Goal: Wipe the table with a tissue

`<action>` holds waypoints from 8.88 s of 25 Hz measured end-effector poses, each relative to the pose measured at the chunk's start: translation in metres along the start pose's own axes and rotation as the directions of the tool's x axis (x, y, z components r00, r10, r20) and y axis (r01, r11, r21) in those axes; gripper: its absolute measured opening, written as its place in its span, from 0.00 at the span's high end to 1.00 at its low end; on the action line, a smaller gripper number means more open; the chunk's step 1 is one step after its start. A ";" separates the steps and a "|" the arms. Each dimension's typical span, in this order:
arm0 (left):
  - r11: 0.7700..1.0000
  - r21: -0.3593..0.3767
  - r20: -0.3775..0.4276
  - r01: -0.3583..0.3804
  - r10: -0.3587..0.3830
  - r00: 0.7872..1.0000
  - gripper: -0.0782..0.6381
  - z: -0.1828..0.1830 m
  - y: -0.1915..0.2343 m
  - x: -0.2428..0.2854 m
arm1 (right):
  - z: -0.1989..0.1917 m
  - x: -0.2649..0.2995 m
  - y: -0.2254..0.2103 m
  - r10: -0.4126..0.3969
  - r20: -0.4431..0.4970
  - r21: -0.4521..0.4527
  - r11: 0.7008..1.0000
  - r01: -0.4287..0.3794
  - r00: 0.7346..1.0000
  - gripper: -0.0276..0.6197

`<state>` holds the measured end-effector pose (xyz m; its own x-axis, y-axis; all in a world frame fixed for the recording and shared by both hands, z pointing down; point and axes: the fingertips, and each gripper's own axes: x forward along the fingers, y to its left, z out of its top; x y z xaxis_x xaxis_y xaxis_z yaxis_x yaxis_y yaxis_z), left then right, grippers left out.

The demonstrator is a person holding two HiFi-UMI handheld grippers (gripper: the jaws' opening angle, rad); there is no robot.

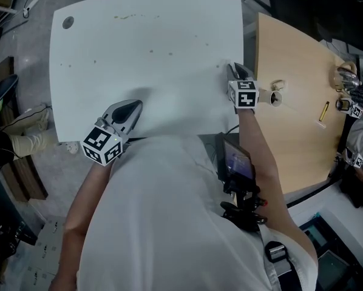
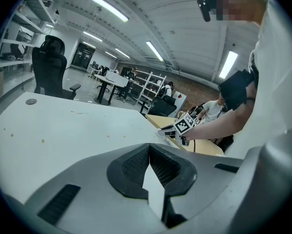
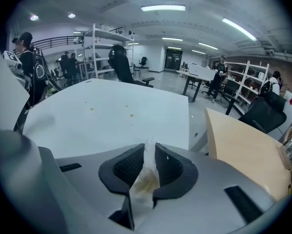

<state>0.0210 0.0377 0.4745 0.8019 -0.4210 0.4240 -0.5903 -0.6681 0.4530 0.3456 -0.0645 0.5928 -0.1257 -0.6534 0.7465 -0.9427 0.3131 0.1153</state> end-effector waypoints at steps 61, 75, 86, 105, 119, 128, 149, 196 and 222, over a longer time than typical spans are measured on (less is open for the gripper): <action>0.998 -0.001 0.015 -0.059 0.059 0.998 0.88 -0.007 -0.010 -0.008 | 0.051 0.015 -0.004 0.118 0.225 0.340 0.921 -0.191 0.967 0.86; 0.995 -0.034 0.032 -0.096 0.097 0.995 0.88 -0.012 0.001 -0.024 | 0.049 0.050 0.024 0.120 0.046 -0.033 0.992 -0.118 0.992 0.86; 0.998 -0.023 0.025 -0.058 0.059 0.998 0.88 -0.010 0.001 -0.018 | 0.033 0.024 0.111 0.400 -0.024 -0.255 0.883 -0.393 0.916 0.86; 0.997 -0.039 0.035 -0.070 0.071 0.997 0.88 -0.009 0.006 -0.022 | 0.044 0.038 0.064 0.142 0.044 -0.124 0.983 -0.136 0.989 0.86; 0.999 -0.022 0.033 -0.050 0.050 0.998 0.88 -0.003 0.004 -0.016 | 0.073 0.023 0.048 0.264 0.146 0.019 0.963 -0.270 0.953 0.86; 0.997 -0.025 0.029 -0.068 0.069 0.997 0.88 -0.004 0.000 -0.016 | 0.060 0.058 0.001 0.008 0.061 0.040 0.999 -0.011 0.998 0.86; 0.999 -0.016 0.016 -0.048 0.048 0.999 0.88 -0.005 -0.002 -0.014 | 0.062 0.041 0.148 0.484 -0.011 -0.307 0.831 -0.463 0.875 0.86; 0.989 -0.067 0.035 -0.130 0.132 0.991 0.88 -0.016 0.007 -0.031 | 0.105 0.092 0.054 0.110 0.169 0.105 0.986 -0.129 0.979 0.86; 0.995 -0.030 0.019 -0.098 0.098 0.995 0.88 -0.011 -0.004 -0.016 | 0.090 0.079 0.096 0.221 0.043 -0.213 0.955 -0.207 0.974 0.86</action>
<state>0.0094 0.0537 0.4744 0.7417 -0.4959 0.4517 -0.6682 -0.6050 0.4329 0.2178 -0.1480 0.6035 -0.3438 -0.5974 0.7246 -0.8082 0.5811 0.0956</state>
